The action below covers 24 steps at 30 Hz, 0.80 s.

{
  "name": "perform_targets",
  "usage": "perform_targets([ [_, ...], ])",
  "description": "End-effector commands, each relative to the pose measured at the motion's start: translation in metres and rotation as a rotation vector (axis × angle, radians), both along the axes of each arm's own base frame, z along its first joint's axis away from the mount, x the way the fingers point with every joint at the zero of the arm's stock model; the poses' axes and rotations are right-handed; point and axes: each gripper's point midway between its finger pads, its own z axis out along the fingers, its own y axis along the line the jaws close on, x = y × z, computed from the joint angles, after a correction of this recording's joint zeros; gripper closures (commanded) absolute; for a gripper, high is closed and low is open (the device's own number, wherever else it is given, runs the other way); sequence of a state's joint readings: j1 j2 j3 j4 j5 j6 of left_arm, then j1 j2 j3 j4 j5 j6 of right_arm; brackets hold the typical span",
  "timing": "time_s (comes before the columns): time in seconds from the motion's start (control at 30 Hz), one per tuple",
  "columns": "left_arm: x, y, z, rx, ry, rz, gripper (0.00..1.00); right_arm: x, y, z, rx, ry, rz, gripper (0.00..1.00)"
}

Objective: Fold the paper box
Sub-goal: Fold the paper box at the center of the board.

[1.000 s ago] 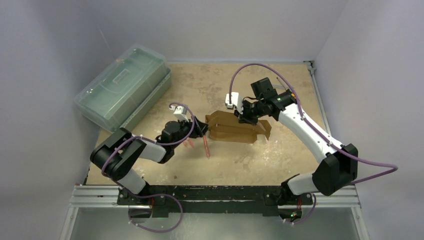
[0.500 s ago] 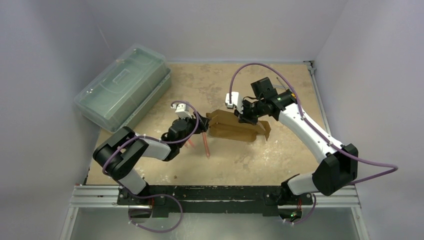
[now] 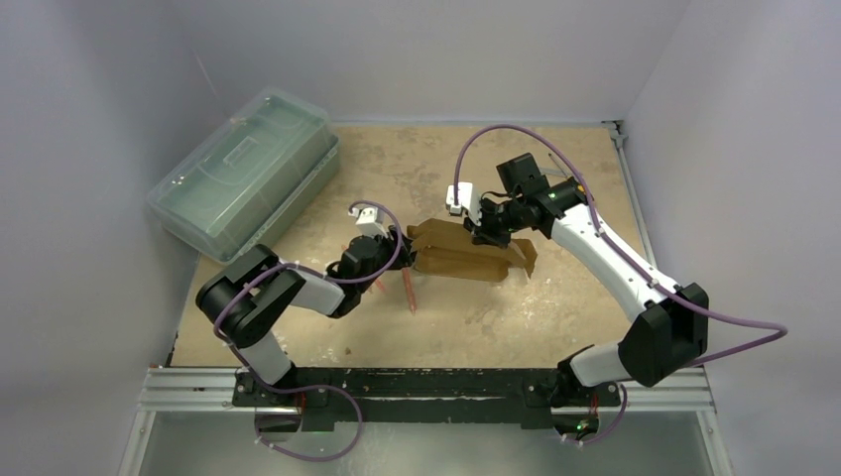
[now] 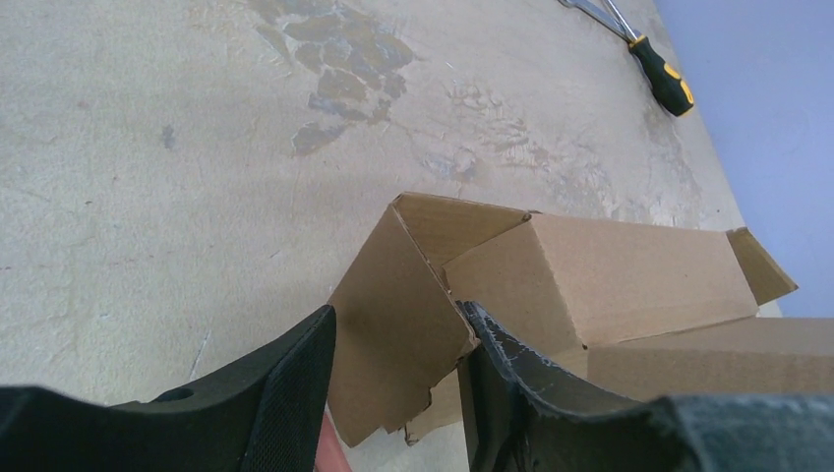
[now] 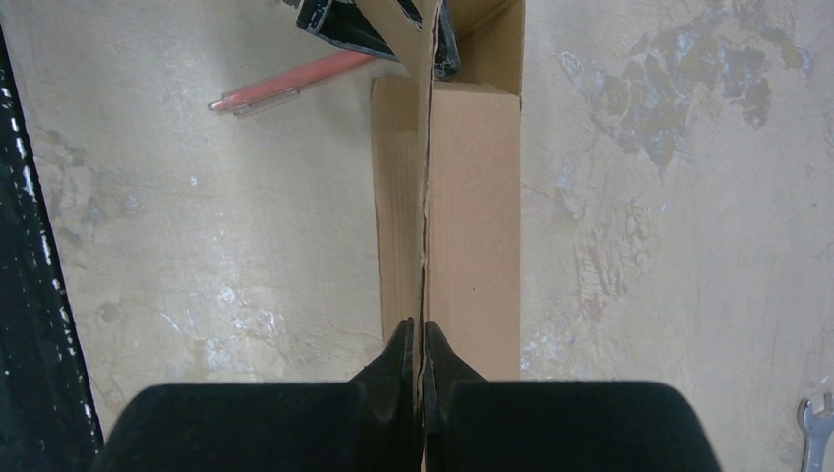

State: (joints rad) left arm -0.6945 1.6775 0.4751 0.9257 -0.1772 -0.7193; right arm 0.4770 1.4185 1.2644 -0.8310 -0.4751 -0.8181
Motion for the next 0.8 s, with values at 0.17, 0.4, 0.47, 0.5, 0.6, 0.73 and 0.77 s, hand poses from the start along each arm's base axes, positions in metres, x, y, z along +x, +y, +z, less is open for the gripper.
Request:
perform_targets([
  [0.17, 0.002, -0.023, 0.010, -0.029, -0.031, -0.093, 0.51, 0.001, 0.012, 0.017, 0.063, -0.005, 0.019, 1.00],
  [0.4, 0.002, -0.039, 0.014, -0.075, -0.032, -0.150, 0.51, 0.004, 0.010, 0.016, 0.056, -0.016, -0.001, 1.00],
  [0.47, 0.001, -0.034, 0.015, -0.072, -0.033, -0.135, 0.51, 0.005, 0.008, 0.015, 0.049, -0.025, -0.011, 1.00],
  [0.5, 0.000, -0.032, 0.015, -0.070, -0.033, -0.128, 0.50, 0.006, 0.008, 0.014, 0.046, -0.026, -0.015, 1.00],
  [0.6, -0.003, -0.023, 0.015, -0.053, -0.020, -0.112, 0.50, 0.008, 0.006, 0.012, 0.037, -0.032, -0.031, 1.00],
  [0.73, -0.008, -0.013, 0.015, -0.023, 0.002, -0.104, 0.49, 0.012, 0.003, 0.010, 0.030, -0.033, -0.055, 1.00],
  [0.77, -0.010, -0.010, 0.013, -0.014, 0.009, -0.103, 0.49, 0.013, 0.003, 0.010, 0.030, -0.034, -0.058, 1.00],
])
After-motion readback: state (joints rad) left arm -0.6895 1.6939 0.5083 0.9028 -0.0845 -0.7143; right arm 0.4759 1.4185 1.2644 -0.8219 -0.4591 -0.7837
